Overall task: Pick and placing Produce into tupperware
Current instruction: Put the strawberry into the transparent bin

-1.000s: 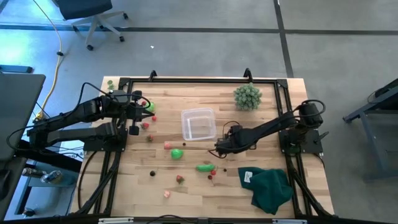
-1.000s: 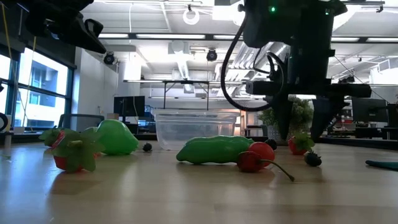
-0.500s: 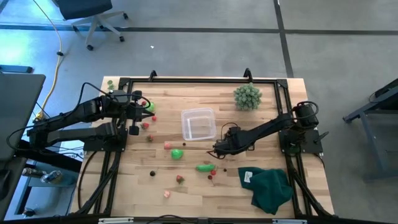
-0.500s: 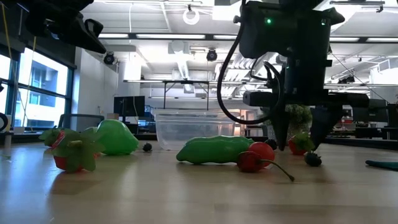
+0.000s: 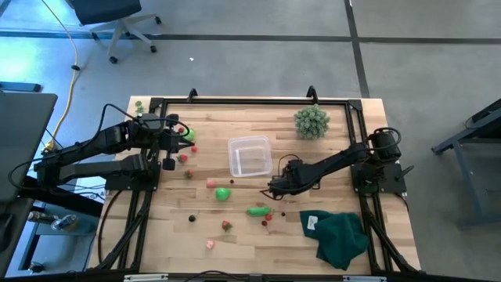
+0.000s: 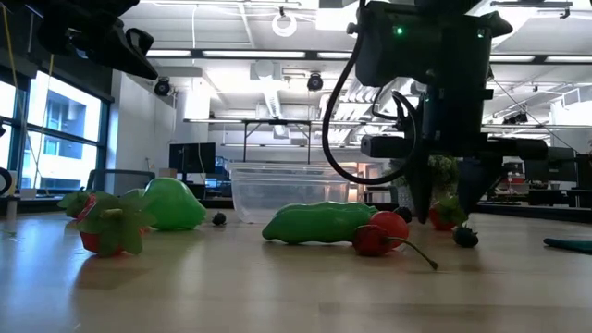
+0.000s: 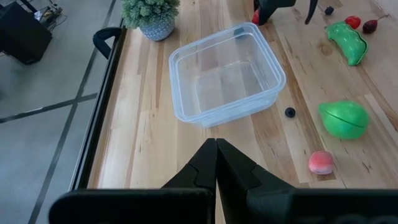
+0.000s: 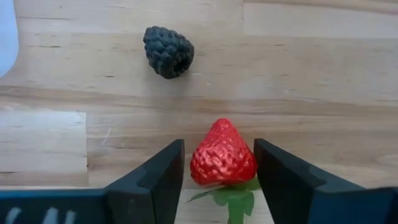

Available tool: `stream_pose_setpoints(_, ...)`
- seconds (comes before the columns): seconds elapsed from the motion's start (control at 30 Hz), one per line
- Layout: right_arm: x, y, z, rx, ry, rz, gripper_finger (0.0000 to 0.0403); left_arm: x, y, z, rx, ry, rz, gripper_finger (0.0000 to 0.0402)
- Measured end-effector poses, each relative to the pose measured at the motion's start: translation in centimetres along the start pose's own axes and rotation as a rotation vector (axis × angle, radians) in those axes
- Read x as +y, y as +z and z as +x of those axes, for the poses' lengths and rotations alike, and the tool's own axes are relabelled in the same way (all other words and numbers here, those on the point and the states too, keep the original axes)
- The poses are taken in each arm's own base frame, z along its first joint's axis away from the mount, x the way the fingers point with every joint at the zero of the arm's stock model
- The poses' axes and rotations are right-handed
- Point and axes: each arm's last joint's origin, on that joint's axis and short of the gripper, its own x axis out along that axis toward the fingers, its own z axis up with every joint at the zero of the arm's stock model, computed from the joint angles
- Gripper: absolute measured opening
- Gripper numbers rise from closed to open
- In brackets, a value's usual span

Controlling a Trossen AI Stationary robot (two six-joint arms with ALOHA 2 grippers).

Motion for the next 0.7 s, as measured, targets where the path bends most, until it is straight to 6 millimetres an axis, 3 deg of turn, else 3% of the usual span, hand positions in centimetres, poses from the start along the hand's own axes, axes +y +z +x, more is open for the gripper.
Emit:
stream_pose_setpoints(0.3,0.05,0.0,-0.03,0.002,0.005,0.002,0.0138,0.0,0.0,0.01,0.0,-0.001,0.0,0.0001)
stream_pose_setpoints(0.7,0.09,-0.15,-0.13,-0.025,0.021,-0.023,0.0138,0.0,0.0,0.0,0.0,0.0,0.0,0.0001)
